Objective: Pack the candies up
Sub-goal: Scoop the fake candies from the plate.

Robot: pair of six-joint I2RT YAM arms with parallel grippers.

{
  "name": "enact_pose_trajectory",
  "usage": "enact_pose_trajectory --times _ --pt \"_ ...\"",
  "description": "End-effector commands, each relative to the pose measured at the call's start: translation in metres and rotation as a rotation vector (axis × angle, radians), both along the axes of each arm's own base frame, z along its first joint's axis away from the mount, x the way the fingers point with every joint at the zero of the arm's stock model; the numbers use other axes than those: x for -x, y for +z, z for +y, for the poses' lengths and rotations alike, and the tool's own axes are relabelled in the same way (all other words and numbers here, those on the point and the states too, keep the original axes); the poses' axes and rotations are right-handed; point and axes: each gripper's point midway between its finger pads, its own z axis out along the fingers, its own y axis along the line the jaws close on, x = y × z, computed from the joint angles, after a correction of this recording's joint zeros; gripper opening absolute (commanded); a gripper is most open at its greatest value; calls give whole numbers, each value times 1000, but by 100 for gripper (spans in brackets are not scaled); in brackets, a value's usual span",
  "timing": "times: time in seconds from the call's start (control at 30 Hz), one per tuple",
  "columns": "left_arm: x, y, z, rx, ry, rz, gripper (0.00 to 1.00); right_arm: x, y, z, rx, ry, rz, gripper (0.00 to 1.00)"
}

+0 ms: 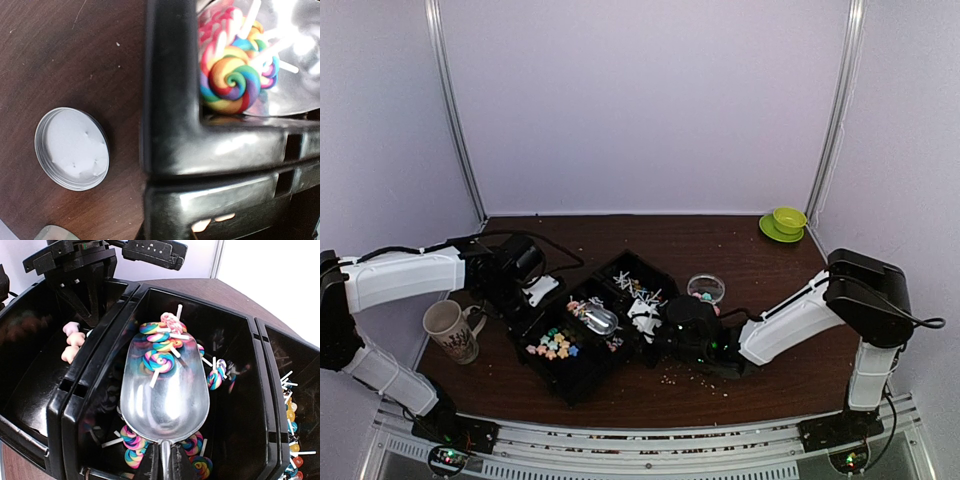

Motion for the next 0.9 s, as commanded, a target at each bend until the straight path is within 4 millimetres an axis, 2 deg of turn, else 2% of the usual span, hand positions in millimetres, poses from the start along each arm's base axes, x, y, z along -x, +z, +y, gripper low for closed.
enact_pose_trajectory --times 0.0,0.13,0.27,0.5,0.63,0.87 --pt "-41 53 -53 251 -39 -199 0 15 69 20 -212 93 -134 0" --pt "-39 55 -57 271 -51 -193 0 16 69 18 -244 92 -150 0" --pt "-37 58 -61 299 -69 -188 0 8 59 31 -190 87 -124 0" --pt "-35 59 -63 311 -78 -183 0 -7 71 38 -229 9 -98 0" --pt "-36 58 -63 308 -74 -181 0 -6 80 34 -281 5 -113 0" --pt "-47 49 -45 236 11 -189 0 -3 81 13 -318 -23 -148 0"
